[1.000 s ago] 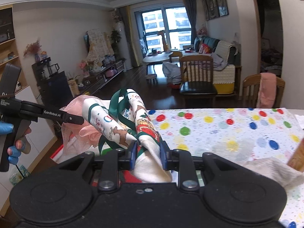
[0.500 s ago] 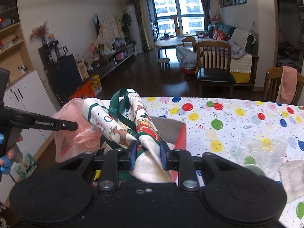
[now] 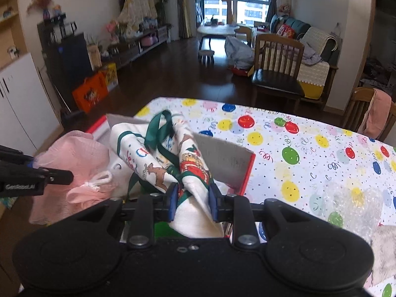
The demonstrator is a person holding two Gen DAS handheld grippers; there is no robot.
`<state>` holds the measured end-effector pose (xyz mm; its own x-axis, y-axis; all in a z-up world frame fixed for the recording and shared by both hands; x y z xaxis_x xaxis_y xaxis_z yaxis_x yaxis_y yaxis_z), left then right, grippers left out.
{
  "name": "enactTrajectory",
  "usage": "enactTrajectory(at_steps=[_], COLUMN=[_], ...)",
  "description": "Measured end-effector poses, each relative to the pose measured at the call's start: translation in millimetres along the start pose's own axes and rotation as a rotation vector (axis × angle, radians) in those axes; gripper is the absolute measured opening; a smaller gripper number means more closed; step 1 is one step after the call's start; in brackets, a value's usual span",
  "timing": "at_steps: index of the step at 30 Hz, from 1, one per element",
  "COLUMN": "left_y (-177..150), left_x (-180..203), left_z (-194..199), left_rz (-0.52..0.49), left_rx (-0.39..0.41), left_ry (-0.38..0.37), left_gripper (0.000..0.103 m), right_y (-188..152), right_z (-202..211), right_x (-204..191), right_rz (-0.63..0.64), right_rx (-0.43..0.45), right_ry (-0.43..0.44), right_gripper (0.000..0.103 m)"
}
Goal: Organize soft objects
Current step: 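Carry the bath puff and Christmas pouch with both tools into the box, then open both tools to release the puff and pouch in the box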
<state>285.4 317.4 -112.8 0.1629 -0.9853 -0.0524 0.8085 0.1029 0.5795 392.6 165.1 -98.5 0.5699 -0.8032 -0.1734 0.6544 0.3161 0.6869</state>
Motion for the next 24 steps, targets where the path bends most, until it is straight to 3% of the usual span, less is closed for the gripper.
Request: enactTrajectory(at_steps=[11,20,24], left_y=[-1,-5,-6], left_x=[2,8,8], left_z=[-26,-43,-45], left_rz=[-0.004,-0.045,-0.047], left_rx=[-0.022,-0.057,-0.06], left_ry=[0.0,0.059,0.069], left_gripper=[0.02,0.02,0.029], right_y=[-4,-7,-5], right_z=[-28,-31,-30], right_x=[-11,-13,-12], right_rz=[0.065,0.09,0.076], right_rx=[-0.048,-0.053,-0.056], right_ry=[-0.018,-0.029,-0.02], right_gripper=[0.026,0.031,0.039])
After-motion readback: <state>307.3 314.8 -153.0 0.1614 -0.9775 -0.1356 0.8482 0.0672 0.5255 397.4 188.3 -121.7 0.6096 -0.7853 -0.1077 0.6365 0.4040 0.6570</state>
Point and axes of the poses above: each gripper's, at about its wrist camera, not at the fingertips, and z roughly against the way its jaws point, x to its right, y to its top, the point moved 6 cm from there along -z, roughly the way its jaws point, and after that the axes turned 9 degrees about -z, right-handed, at the moved point
